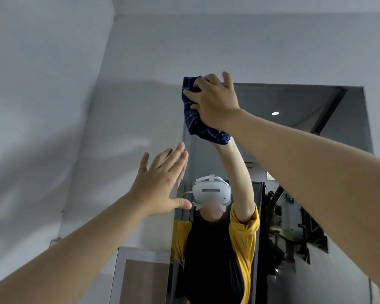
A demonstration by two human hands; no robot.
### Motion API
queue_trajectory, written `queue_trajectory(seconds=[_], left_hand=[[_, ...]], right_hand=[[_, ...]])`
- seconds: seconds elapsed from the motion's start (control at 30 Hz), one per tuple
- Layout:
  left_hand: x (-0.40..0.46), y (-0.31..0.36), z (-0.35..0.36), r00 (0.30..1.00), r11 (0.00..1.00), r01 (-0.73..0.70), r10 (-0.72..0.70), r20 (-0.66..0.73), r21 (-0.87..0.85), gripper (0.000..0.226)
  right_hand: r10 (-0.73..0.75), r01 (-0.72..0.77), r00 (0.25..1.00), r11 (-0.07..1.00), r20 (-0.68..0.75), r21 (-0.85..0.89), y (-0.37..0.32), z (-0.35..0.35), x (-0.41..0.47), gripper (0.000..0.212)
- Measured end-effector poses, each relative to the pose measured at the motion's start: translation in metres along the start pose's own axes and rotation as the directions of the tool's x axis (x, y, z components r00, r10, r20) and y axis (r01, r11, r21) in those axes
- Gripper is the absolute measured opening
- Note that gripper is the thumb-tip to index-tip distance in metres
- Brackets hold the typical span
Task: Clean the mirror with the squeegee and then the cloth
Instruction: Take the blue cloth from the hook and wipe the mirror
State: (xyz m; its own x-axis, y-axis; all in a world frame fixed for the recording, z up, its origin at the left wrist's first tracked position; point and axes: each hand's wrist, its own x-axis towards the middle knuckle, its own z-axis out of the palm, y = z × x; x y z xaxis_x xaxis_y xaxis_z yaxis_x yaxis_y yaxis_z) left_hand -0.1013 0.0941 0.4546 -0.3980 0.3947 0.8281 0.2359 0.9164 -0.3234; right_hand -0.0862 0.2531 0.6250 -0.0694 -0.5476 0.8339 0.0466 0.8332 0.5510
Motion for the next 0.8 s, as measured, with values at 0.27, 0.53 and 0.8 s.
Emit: queue_trajectory(seconds=[0.27, 0.53, 0.8], left_hand=[[-0.001, 0.002, -0.003, 0.999, 0.999, 0.023, -0.022, 0.028, -0.026, 0.12], [-0.001, 0.001, 0.001, 0.999, 0.999, 0.043, -0.042, 0.032, -0.011, 0.121], [0.001, 0.013, -0.005, 0.994, 0.994, 0.103, -0.104, 0.037, 0.03, 0.122]], right_hand=[[0.135, -0.139, 0.989, 0.988, 0.058, 0.069, 0.024, 0.009, -0.035, 0.085], [0.388, -0.391, 0.919, 0.92, 0.069, 0.03, 0.097, 0.009, -0.084, 0.083], [0.673, -0.678, 0.735, 0.734, 0.086, 0.052, 0.164, 0.003, -0.159, 0.083]])
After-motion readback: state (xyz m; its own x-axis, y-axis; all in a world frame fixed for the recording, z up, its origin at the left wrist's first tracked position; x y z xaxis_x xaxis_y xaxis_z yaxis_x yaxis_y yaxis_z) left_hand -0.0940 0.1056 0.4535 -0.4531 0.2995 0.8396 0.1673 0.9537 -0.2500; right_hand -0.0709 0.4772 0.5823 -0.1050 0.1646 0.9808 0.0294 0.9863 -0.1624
